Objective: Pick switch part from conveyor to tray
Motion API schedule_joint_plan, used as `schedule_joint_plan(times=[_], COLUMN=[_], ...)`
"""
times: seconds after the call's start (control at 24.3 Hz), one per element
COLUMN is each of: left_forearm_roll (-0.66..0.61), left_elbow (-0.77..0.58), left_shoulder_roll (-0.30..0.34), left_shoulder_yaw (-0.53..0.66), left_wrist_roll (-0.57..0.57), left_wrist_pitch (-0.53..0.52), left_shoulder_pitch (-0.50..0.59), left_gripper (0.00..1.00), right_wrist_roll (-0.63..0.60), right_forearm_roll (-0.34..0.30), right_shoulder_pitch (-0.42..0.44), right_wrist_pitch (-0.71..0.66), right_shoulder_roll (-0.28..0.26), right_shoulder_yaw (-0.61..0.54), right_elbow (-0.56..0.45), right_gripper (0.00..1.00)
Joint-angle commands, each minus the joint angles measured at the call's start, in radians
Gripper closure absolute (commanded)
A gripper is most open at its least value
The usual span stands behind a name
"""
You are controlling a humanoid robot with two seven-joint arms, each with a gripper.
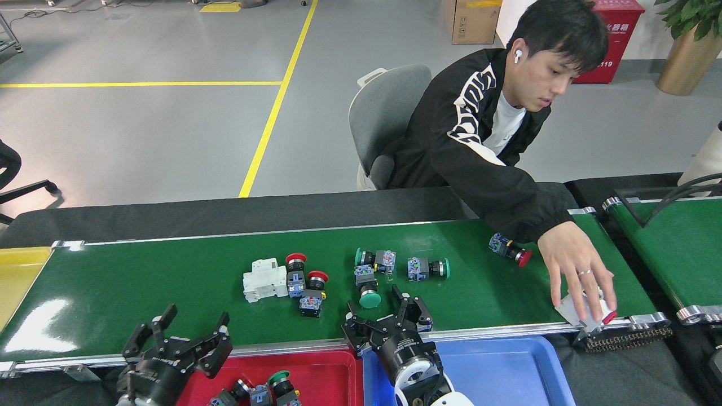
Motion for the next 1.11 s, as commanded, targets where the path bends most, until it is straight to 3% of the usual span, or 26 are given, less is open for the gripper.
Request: schedule_joint_plan(times=[0.0, 0.41, 0.49, 0.62, 0.66, 0.7, 0.74, 0.78, 0.82, 1.07], left_forearm_roll=[-0.003, -0.003, -0.004, -0.004, -0.004, -0.003, -0.003, -0.001, 0.007, 0.076], left_elbow=[0.027, 0.181, 0.224, 0.281, 0.288, 0.29, 0.293, 0.299, 0.301, 0.225], left_shoulder_roll=[0.005, 0.011, 0.017, 0.048, 0.062, 0.077, 0.091, 0.108, 0.122, 0.148], left_shoulder_yaw=[-0.028, -0.041, -0.04, -0.037, -0.041, -0.045, -0.049, -0.055, -0.06, 0.015], left_wrist_roll=[0.011, 0.029, 0.032, 0.034, 0.032, 0.031, 0.029, 0.026, 0.026, 0.025], left_wrist_pitch=[0.043, 0.068, 0.079, 0.099, 0.105, 0.097, 0.094, 0.094, 0.088, -0.01], left_shoulder_pitch=[-0.037, -0.158, -0.193, -0.225, -0.227, -0.224, -0.224, -0.221, -0.219, -0.166], left_gripper=[0.0, 0.0, 0.0, 0.05, 0.2, 0.45, 0.61, 0.81, 0.86, 0.89], right_wrist_roll=[-0.026, -0.039, -0.039, -0.039, -0.039, -0.031, -0.029, -0.022, 0.004, 0.056], right_forearm_roll=[-0.003, -0.011, -0.017, -0.037, -0.054, -0.066, -0.066, -0.068, -0.069, -0.079], right_shoulder_pitch=[-0.018, -0.024, 0.022, 0.155, 0.197, 0.237, 0.26, 0.284, 0.306, 0.315], right_wrist_pitch=[-0.053, -0.162, -0.249, -0.449, -0.507, -0.556, -0.578, -0.581, -0.578, -0.568], right_shoulder_roll=[0.007, 0.001, -0.019, -0.142, -0.177, -0.2, -0.208, -0.208, -0.197, -0.17], right_shoulder_yaw=[-0.005, -0.008, -0.008, -0.013, -0.013, -0.014, -0.013, -0.013, -0.014, -0.03], right_elbow=[0.001, -0.04, -0.141, -0.373, -0.428, -0.471, -0.49, -0.502, -0.505, -0.505], right_gripper=[0.97, 0.98, 0.98, 0.97, 0.89, 0.81, 0.72, 0.41, 0.02, 0.03])
